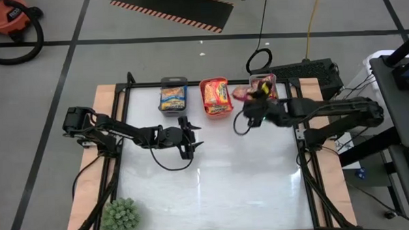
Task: Sort Maruchan noodles
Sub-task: Put the red noodle pack into the gray bin
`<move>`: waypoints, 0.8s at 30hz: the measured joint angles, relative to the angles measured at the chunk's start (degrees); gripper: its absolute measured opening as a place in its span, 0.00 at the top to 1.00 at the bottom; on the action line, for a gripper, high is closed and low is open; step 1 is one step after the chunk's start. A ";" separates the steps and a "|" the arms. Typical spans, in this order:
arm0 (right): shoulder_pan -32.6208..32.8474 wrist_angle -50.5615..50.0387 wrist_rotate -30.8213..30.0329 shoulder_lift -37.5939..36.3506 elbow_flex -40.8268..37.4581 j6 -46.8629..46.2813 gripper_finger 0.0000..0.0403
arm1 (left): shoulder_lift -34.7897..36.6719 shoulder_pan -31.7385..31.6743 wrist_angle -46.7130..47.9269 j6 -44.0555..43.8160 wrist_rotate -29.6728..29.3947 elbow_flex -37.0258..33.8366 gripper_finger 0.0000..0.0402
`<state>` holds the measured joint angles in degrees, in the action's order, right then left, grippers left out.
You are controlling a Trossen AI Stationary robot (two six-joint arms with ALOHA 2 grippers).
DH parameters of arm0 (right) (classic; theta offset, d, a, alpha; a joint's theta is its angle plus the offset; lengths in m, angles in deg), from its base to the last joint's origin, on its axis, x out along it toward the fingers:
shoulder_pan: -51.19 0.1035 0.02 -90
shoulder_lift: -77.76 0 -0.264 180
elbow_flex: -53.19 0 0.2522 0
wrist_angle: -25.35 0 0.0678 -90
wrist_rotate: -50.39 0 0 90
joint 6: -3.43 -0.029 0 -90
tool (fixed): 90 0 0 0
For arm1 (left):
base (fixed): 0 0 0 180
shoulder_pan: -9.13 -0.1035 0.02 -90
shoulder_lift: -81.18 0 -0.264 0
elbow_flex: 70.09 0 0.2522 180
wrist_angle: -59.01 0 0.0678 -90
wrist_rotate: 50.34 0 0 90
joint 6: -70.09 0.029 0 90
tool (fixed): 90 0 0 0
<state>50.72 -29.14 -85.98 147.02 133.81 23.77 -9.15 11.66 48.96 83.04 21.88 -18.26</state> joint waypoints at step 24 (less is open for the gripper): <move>-29.15 36.81 18.48 -14.08 -32.24 30.17 0.73 | -0.04 -1.04 -2.66 -1.00 0.70 0.00 0.27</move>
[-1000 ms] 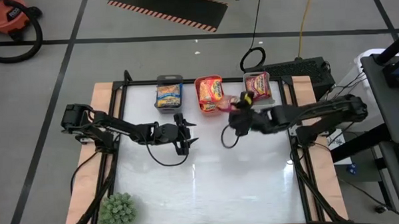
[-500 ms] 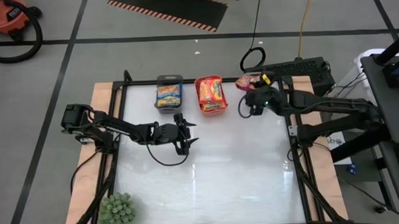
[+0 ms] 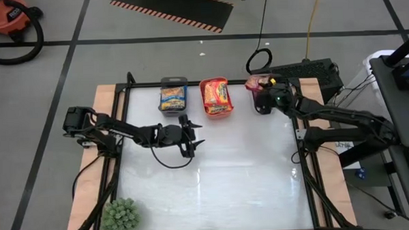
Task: Sort Maruchan noodles
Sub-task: Put the red noodle pack into the gray bin
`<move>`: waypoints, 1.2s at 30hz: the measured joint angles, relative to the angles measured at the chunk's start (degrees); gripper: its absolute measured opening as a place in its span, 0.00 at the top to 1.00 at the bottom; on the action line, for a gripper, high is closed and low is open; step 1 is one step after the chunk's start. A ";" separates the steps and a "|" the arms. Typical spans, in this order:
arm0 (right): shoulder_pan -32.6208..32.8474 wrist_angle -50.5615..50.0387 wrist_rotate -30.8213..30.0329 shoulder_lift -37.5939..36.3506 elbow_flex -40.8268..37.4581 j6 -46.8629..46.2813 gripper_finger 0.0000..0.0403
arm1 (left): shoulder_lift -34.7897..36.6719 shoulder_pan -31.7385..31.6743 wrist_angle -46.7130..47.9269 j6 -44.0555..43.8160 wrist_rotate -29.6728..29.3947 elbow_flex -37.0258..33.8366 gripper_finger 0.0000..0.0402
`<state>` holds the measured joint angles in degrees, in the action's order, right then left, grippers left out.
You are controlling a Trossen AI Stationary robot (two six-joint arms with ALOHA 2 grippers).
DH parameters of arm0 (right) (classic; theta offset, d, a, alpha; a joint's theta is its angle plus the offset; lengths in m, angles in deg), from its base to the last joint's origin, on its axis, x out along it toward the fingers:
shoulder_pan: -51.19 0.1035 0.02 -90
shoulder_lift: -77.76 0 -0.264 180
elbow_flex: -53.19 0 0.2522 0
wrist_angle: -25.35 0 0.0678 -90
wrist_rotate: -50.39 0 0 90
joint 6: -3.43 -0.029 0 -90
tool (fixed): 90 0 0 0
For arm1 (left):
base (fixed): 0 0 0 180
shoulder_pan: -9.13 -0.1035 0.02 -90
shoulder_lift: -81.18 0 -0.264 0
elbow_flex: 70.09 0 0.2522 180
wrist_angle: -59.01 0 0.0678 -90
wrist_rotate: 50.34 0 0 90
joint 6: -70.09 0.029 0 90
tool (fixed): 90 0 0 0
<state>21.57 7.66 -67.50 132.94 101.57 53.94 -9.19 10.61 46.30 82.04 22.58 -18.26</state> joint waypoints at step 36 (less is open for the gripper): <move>-5.40 -4.38 5.50 -0.07 -7.24 -30.26 0.46 | 0.00 -1.44 -1.16 -7.13 8.26 0.00 0.27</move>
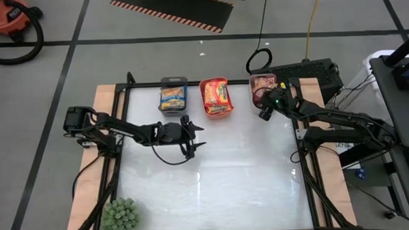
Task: Sort Maruchan noodles
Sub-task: Put the red noodle pack into the gray bin
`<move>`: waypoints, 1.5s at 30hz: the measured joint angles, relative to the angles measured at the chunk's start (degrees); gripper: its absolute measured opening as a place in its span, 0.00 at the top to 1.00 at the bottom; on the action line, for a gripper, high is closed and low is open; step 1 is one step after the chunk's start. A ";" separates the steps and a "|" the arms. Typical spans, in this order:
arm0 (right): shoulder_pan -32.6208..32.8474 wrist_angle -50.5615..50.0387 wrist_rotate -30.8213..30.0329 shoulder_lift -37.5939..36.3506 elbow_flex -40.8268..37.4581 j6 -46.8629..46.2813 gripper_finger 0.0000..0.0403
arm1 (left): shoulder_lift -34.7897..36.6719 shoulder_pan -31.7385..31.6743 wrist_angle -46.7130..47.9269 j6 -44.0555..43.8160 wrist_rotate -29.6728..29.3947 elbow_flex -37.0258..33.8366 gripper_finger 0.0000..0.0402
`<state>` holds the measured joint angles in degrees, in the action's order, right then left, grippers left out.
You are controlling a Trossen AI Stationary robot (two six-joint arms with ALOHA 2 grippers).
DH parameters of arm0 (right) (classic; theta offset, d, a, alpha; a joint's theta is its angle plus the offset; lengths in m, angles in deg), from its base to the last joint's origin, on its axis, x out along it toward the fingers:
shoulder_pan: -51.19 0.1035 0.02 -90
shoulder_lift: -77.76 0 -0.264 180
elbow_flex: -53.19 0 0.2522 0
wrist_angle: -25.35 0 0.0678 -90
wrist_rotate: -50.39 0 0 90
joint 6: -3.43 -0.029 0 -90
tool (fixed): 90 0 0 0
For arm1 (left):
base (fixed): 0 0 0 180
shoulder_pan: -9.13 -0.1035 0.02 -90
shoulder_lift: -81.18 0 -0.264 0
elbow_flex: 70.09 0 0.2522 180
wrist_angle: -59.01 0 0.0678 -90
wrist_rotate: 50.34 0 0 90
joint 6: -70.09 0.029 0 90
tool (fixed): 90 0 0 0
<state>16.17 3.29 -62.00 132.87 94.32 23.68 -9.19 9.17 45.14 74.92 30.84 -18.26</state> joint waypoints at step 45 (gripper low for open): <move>-5.95 17.44 11.25 -0.32 -7.82 -18.50 0.83 | 0.00 2.51 -6.91 1.29 4.72 -0.02 0.27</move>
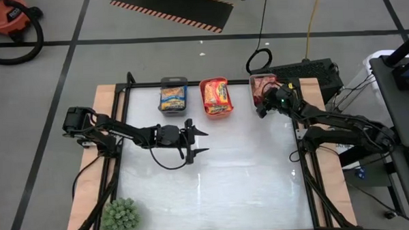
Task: Sort Maruchan noodles
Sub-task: Put the red noodle pack into the gray bin
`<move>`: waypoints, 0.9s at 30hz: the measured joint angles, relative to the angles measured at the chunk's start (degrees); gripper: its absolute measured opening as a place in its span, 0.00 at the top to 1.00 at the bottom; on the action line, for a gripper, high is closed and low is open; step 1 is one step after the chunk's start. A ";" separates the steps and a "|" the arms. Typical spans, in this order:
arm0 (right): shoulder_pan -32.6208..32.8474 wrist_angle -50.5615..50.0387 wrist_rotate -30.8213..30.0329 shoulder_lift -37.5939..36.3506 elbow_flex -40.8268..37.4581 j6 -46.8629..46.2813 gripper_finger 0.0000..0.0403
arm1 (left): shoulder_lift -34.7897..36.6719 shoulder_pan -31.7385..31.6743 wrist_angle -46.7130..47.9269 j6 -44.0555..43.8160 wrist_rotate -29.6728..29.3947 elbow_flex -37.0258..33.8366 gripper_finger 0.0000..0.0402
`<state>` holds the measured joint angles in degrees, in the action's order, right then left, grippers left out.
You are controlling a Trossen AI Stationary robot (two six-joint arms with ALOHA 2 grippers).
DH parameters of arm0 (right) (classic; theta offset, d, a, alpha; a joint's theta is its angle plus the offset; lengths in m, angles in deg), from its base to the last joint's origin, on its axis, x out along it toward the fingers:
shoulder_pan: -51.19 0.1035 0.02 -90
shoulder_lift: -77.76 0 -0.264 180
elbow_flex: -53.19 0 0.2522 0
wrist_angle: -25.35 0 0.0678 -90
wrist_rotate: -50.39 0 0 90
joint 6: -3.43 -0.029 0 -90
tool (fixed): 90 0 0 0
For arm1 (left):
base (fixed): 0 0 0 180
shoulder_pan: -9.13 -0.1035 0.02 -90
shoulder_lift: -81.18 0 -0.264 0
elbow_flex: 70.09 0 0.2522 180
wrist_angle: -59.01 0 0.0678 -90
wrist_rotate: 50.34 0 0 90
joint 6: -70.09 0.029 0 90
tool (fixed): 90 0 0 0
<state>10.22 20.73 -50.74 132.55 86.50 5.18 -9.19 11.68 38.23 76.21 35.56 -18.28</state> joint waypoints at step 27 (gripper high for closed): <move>-2.19 16.14 -6.13 0.35 -5.81 -2.26 0.91 | 0.00 0.00 1.69 -3.44 -4.98 0.00 0.27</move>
<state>8.04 36.87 -56.87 132.91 80.68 2.92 -9.19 11.68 39.92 72.77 30.58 -18.28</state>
